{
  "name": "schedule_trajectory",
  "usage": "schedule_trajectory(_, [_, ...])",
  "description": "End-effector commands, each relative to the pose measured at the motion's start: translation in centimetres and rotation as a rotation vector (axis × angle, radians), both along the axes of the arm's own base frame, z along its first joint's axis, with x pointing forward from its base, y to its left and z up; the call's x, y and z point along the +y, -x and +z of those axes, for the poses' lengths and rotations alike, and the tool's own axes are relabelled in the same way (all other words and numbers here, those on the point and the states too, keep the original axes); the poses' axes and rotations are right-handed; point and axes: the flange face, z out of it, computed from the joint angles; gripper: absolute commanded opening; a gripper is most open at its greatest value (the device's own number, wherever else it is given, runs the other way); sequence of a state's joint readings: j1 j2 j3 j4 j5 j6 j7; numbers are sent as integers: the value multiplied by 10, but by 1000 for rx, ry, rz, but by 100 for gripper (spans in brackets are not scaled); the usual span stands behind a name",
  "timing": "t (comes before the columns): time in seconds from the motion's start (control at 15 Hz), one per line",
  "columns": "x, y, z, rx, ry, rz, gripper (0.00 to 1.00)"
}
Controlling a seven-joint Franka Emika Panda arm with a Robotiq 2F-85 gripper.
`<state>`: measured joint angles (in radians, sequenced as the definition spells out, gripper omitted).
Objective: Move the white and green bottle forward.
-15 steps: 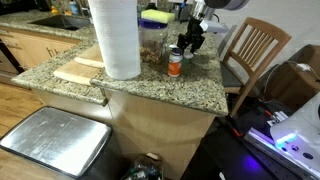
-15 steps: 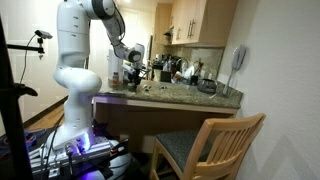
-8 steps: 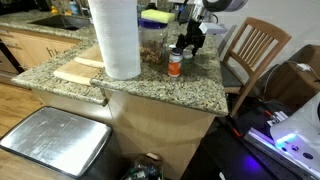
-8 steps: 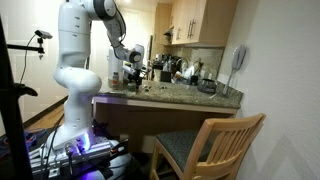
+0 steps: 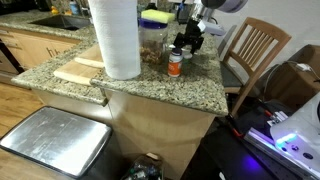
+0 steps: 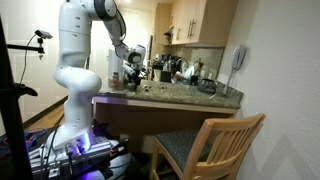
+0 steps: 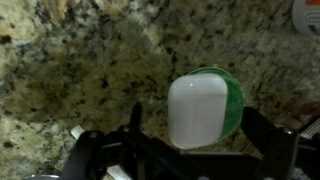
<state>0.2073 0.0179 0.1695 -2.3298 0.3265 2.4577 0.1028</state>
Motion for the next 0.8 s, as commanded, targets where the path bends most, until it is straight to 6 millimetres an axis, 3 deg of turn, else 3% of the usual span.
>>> schedule_trajectory(0.0, [1,-9,-4,-56,-23,-25,100])
schedule_trajectory(0.6, [-1,-23,2,-306,-57,-167,100])
schedule_trajectory(0.67, [-38,-3,58,-360,-62,-222,100])
schedule_trajectory(0.73, [-45,-5,64,-384,-72,-272,100])
